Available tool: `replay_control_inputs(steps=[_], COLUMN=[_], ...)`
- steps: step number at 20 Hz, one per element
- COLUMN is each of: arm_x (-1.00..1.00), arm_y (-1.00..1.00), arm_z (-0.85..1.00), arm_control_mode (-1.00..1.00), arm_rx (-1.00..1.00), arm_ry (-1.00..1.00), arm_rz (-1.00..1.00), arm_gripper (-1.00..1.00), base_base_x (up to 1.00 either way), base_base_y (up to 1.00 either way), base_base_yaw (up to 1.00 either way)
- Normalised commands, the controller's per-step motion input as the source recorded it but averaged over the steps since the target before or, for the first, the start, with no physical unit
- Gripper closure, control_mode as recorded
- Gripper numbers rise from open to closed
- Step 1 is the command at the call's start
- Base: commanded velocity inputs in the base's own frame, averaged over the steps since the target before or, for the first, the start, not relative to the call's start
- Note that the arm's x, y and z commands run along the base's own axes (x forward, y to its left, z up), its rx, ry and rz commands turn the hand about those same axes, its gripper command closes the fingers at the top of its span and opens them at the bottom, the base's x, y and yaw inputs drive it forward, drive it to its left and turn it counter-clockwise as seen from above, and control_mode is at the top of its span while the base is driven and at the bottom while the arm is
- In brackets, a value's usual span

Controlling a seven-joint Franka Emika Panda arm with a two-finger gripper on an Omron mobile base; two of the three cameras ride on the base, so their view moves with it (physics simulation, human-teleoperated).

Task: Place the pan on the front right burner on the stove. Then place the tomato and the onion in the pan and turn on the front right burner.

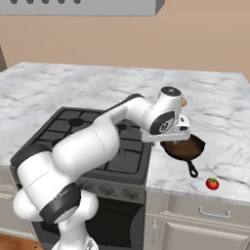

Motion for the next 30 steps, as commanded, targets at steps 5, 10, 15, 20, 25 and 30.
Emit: replay_control_inputs(steps=[5,10,15,20,25,30], arm_x=[0.0,0.0,0.0,0.0,0.0,0.0], arm_y=[-0.35,-0.21,-0.15,-0.12,-0.08,0.0], arm_z=[-0.01,-0.11,-0.25,-0.28,-0.22,-0.18], arm_control_mode=[-1.0,-1.0,-1.0,-1.0,-1.0,-1.0], arm_rx=[0.01,0.0,0.0,0.0,0.0,0.0], arm_ry=[0.0,0.0,0.0,0.0,0.0,0.0], arm_rz=[-0.02,-0.06,-0.07,-0.07,-0.06,-0.04], arm_gripper=[-1.0,-1.0,-1.0,-1.0,-1.0,-1.0], base_base_x=[0.0,0.0,0.0,0.0,0.0,0.0], base_base_y=[0.0,0.0,0.0,0.0,0.0,0.0], base_base_yaw=[0.0,0.0,0.0,0.0,0.0,0.0])
